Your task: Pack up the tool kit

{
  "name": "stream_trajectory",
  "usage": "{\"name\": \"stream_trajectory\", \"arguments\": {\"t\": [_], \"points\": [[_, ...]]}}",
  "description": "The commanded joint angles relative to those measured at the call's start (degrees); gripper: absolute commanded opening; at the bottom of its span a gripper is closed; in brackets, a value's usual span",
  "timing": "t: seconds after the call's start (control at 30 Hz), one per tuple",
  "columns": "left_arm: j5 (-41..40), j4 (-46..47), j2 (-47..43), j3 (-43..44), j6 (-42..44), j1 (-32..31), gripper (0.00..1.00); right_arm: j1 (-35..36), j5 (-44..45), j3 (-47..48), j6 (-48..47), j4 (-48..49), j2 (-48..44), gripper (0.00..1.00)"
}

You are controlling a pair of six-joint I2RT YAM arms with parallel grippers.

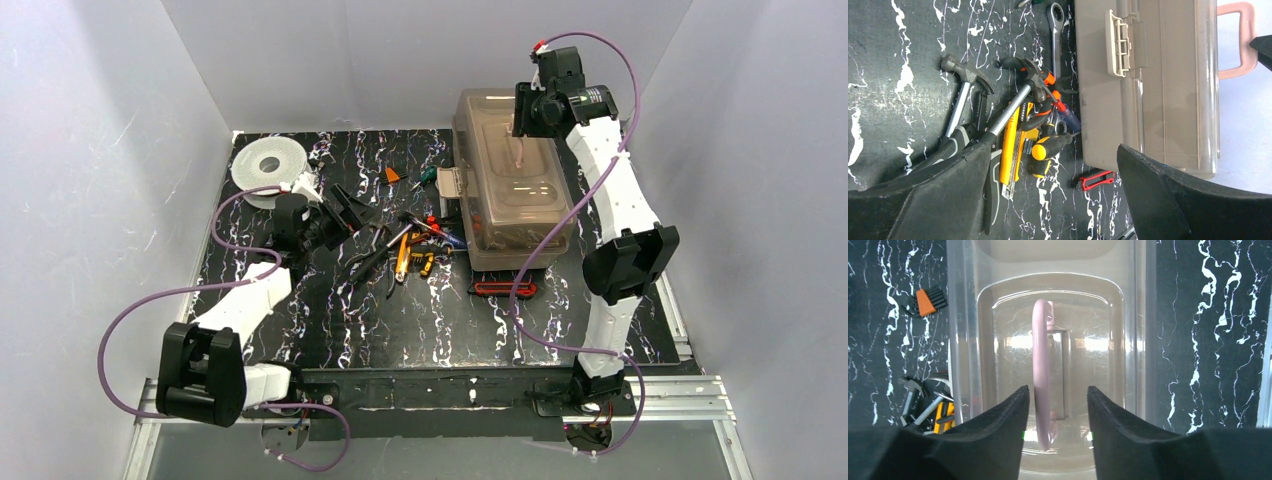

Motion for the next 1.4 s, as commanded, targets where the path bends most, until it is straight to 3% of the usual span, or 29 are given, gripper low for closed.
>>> {"name": "stream_trajectory", "arguments": {"t": [0.0,0.17,0.4,0.63,0.77,1.2,1.37], "points": [[2.43,2.25,1.54,0.46,-0.36,-0.29,0.98,0.17,0.91,0.92,-0.49,1.04,-1.37,0.42],[3.0,2.7,2.42,0.71,-0.42,-0.58,0.98,0.11,-0.74,0.51,-0.21,0.83,-1.65,0.01],[3.63,2.66,4.29,2.07,0.05,-1.42,0.98,-3.21,-10.11,-1.64,2.69,3.8,-5.75,0.01],[0.29,-2.25,10.67,9.47,1.71,-6.0,0.97,-11.6,-23.94,-6.62,8.22,9.3,-10.97,0.01],[0.23,-2.47,15.01,13.59,0.77,-7.02,0.96,-15.43,-27.65,-8.55,9.77,10.81,-12.28,0.01],[-0.57,-7.14,18.95,19.49,3.16,-7.82,0.95,-22.58,-21.84,-9.72,5.02,6.88,-10.66,0.01],[-5.55,-12.23,20.88,24.95,5.78,-12.61,0.94,-23.31,-19.49,-11.51,3.8,7.31,-10.48,0.01]]}}
